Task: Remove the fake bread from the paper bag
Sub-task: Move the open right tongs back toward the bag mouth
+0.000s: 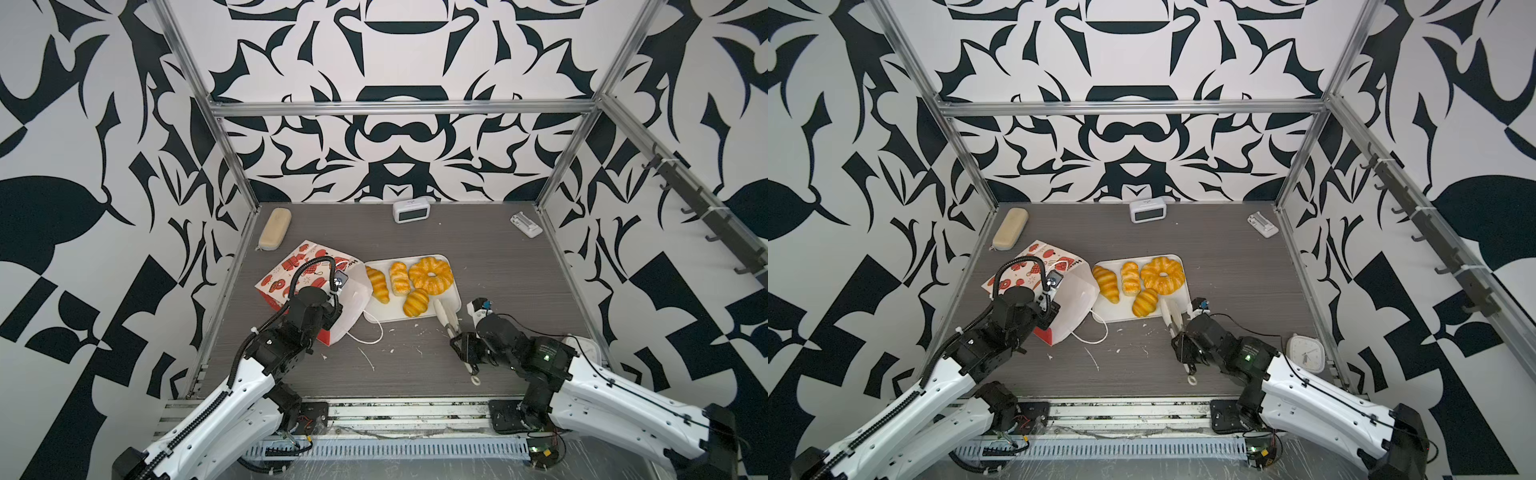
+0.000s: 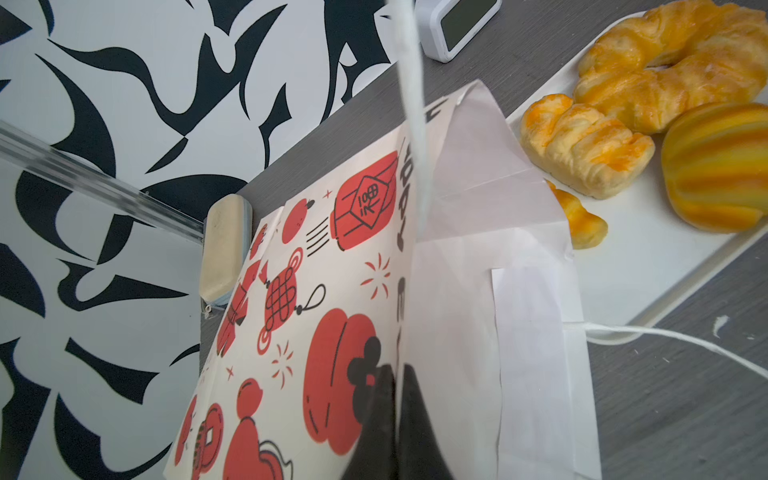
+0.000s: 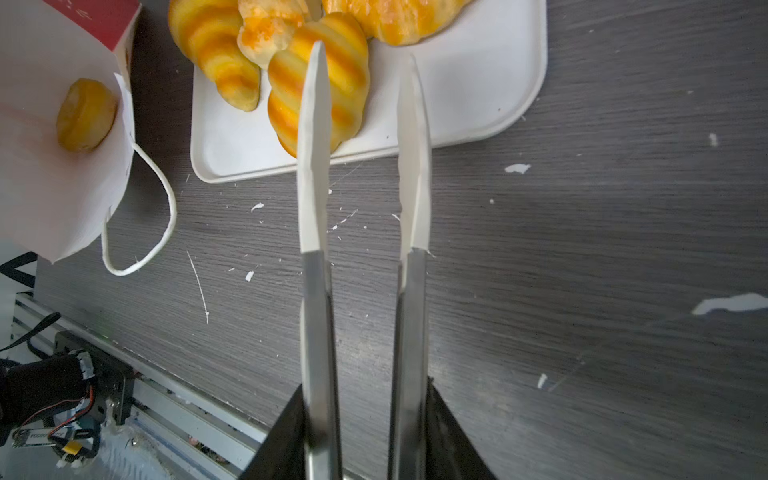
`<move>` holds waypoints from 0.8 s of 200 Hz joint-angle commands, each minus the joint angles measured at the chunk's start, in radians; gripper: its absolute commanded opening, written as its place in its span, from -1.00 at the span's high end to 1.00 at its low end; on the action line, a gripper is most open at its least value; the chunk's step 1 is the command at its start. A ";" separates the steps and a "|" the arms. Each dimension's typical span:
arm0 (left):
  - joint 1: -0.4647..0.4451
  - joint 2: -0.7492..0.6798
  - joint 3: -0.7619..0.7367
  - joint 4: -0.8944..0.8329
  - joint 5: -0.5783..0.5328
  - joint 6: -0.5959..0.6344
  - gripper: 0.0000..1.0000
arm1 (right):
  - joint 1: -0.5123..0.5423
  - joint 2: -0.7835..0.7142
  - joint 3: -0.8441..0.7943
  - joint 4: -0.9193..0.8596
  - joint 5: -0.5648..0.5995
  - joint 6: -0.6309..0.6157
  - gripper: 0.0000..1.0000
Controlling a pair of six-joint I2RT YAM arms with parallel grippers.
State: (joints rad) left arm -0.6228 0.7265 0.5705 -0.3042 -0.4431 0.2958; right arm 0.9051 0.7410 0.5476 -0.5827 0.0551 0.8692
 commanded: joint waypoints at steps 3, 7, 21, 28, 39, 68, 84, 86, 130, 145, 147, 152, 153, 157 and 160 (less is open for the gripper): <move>0.003 -0.012 0.017 0.010 0.029 -0.002 1.00 | 0.023 0.067 0.159 0.018 -0.044 -0.100 0.17; 0.003 -0.013 0.018 0.010 0.032 0.000 1.00 | 0.040 0.092 0.182 0.029 -0.053 -0.116 0.18; 0.003 -0.008 0.021 0.007 0.035 0.002 1.00 | 0.117 0.186 0.253 0.075 -0.059 -0.168 0.18; 0.003 -0.007 0.024 0.005 0.035 0.003 1.00 | 0.153 0.239 0.289 0.100 -0.071 -0.196 0.18; 0.003 -0.008 0.025 0.001 0.037 0.005 1.00 | 0.201 0.328 0.343 0.136 -0.087 -0.223 0.18; 0.003 -0.015 0.031 -0.004 0.038 0.007 1.00 | 0.258 0.523 0.398 0.293 -0.173 -0.240 0.19; 0.003 -0.010 0.040 -0.018 0.035 0.015 1.00 | 0.265 0.599 0.409 0.364 -0.212 -0.240 0.20; 0.003 -0.008 0.041 -0.019 0.035 0.017 1.00 | 0.265 0.608 0.411 0.371 -0.214 -0.241 0.20; 0.003 0.030 0.092 -0.049 0.029 0.033 1.00 | 0.267 0.786 0.499 0.448 -0.283 -0.268 0.21; 0.003 0.046 0.110 -0.062 0.022 0.040 1.00 | 0.273 0.836 0.532 0.474 -0.308 -0.274 0.22; 0.003 0.048 0.112 -0.063 0.020 0.039 1.00 | 0.273 0.843 0.535 0.478 -0.311 -0.274 0.21; 0.003 0.052 0.117 -0.067 0.016 0.041 1.00 | 0.273 0.856 0.544 0.485 -0.320 -0.273 0.21; 0.003 0.053 0.119 -0.068 0.015 0.041 1.00 | 0.273 0.858 0.547 0.487 -0.321 -0.272 0.22; 0.003 0.056 0.123 -0.072 0.014 0.041 1.00 | 0.273 0.869 0.555 0.491 -0.328 -0.271 0.22; 0.003 0.058 0.128 -0.076 0.014 0.041 1.00 | 0.274 0.875 0.561 0.494 -0.332 -0.272 0.22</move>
State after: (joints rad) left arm -0.6220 0.7719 0.6426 -0.3515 -0.4229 0.3267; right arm 1.1713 1.5932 1.0267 -0.2020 -0.2127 0.6224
